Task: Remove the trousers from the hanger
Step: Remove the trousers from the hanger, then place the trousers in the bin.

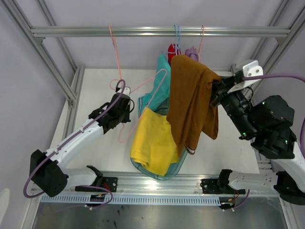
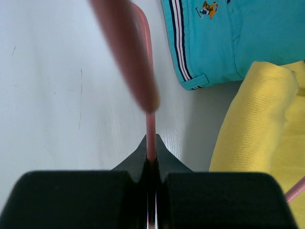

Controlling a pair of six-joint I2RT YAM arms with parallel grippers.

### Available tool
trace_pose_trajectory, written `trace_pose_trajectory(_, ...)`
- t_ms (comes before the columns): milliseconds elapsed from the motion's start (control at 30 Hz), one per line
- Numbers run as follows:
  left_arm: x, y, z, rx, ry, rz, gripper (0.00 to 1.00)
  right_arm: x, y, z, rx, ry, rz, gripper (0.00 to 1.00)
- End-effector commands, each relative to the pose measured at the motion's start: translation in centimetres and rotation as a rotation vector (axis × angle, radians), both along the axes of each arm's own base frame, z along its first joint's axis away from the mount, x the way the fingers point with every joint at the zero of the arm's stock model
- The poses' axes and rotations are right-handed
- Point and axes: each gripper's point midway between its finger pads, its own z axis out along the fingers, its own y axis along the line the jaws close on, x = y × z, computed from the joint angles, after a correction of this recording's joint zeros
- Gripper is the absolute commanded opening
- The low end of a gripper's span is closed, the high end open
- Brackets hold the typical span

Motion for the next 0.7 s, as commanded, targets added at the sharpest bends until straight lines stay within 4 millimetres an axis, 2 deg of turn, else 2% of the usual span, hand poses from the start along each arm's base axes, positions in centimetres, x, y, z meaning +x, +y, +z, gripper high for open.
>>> trace_pose_trajectory(0, 0.0, 0.2, 2.3, -0.022, -0.08, 0.001, 0.01, -1.4, -2.9, 1.6, 0.146, -0.037, -0.004, 0.0)
trace_pose_trajectory(300, -0.5, -0.7, 3.1, -0.05, -0.097, -0.035, 0.01, -2.6, -3.7, -4.3, 0.111, 0.024, 0.045, 0.0)
trace_pose_trajectory(467, -0.9, -0.9, 3.8, -0.058, -0.118, -0.05, 0.01, -2.5, -3.8, -7.5, 0.101, 0.07, 0.035, 0.0)
trace_pose_trajectory(667, -1.0, -1.1, 4.0, -0.067, -0.12, -0.06, 0.01, -2.6, -4.5, -8.9, 0.107, 0.09, 0.02, 0.0)
